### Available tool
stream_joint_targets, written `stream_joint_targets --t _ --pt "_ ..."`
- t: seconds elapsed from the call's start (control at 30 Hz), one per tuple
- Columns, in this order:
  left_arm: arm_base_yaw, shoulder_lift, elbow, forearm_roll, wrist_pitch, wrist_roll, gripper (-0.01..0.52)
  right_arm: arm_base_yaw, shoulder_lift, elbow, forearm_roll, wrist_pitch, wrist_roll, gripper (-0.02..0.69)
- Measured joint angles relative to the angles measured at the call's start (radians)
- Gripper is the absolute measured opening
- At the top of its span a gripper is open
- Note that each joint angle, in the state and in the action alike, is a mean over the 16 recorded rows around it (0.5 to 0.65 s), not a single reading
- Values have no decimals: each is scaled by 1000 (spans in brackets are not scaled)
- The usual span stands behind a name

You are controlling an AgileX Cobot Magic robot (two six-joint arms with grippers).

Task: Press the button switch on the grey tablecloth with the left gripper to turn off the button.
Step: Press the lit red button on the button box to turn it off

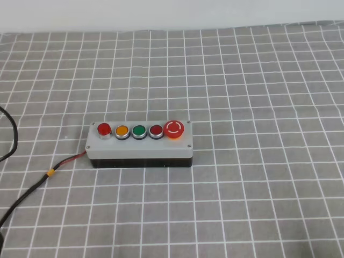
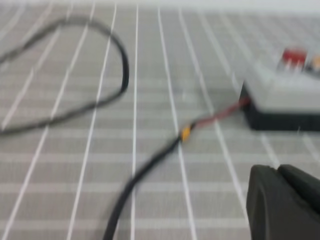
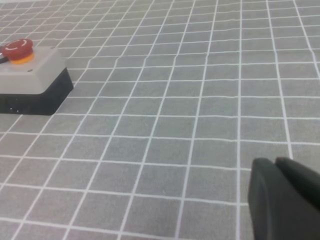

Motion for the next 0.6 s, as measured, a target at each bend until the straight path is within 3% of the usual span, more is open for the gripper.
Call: stream_joint_targets --t 0.17,0.6 --pt "7 -23 0 -12 73 5 -3 0 0 0 1 0 0 -16" --pt "61 -24 0 -62 113 10 -3 0 0 0 4 0 0 -16"
